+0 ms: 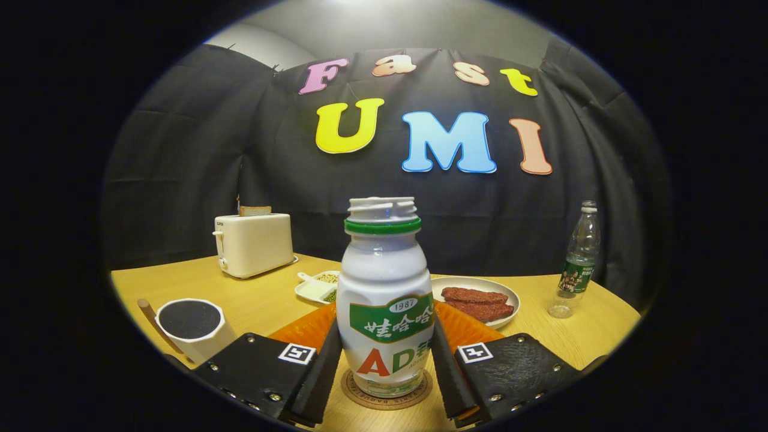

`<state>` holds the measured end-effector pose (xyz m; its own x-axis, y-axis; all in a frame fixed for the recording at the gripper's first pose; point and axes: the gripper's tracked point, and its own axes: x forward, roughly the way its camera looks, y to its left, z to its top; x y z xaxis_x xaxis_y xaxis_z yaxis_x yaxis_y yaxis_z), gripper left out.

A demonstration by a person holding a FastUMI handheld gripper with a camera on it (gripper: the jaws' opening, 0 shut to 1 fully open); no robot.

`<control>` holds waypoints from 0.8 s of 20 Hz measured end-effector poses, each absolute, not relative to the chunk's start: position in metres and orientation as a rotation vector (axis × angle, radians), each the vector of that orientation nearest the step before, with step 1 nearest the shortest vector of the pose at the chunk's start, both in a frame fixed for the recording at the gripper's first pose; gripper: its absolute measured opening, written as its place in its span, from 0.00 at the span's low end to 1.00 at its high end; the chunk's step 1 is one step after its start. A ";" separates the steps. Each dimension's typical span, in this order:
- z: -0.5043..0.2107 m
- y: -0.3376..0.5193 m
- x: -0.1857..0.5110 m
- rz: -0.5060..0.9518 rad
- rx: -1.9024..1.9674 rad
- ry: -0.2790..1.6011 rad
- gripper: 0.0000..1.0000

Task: Take the bottle from table, then pour the juice into the cup, finally place the bottle on the coaster

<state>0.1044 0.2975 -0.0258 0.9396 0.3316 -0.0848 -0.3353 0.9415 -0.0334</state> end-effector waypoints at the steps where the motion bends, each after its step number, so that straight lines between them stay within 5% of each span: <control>1: -0.028 0.297 0.105 0.341 -0.050 0.083 0.72; 10: -0.029 0.297 0.105 0.340 -0.045 0.081 0.74; 11: -0.030 0.300 0.104 0.351 -0.039 0.087 0.77; 12: -0.031 0.302 0.105 0.353 -0.037 0.094 0.94; 16: -0.031 0.300 0.105 0.344 -0.038 0.099 0.98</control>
<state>0.1048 0.3002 -0.0310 0.9366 0.3347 -0.1034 -0.3384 0.9408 -0.0200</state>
